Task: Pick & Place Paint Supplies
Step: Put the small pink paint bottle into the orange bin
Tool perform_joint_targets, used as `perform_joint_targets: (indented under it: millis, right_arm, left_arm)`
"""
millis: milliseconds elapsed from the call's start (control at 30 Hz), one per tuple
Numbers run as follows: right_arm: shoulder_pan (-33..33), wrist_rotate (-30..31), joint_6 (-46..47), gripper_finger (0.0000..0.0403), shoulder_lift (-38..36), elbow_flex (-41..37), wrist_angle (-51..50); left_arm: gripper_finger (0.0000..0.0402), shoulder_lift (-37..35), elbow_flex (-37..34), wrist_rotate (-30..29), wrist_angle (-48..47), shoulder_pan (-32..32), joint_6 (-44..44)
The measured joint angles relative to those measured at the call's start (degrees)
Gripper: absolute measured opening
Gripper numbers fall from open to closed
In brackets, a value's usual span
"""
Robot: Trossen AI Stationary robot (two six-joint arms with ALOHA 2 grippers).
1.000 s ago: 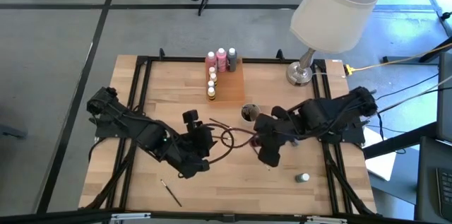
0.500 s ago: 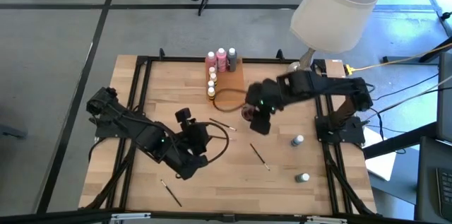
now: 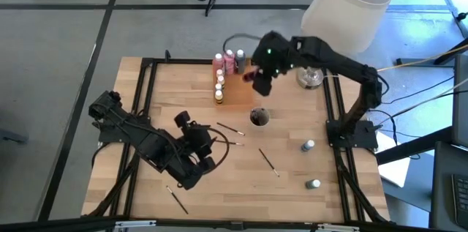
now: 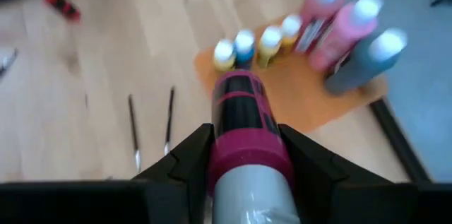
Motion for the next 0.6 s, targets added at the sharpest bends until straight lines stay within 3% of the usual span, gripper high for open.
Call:
perform_joint_targets:
  millis: [200,600]
  right_arm:
    - [-4.8,-3.6,-3.3,0.0141,3.0,0.0,4.7]
    - [-7.7,0.1,-10.4,0.0141,13.4,0.0,3.1]
  left_arm:
    - [0.0184,0.0,0.0,-1.3,-2.0,0.7,-3.0]
    - [0.0184,-1.0,0.0,-4.5,-3.5,0.3,-4.7]
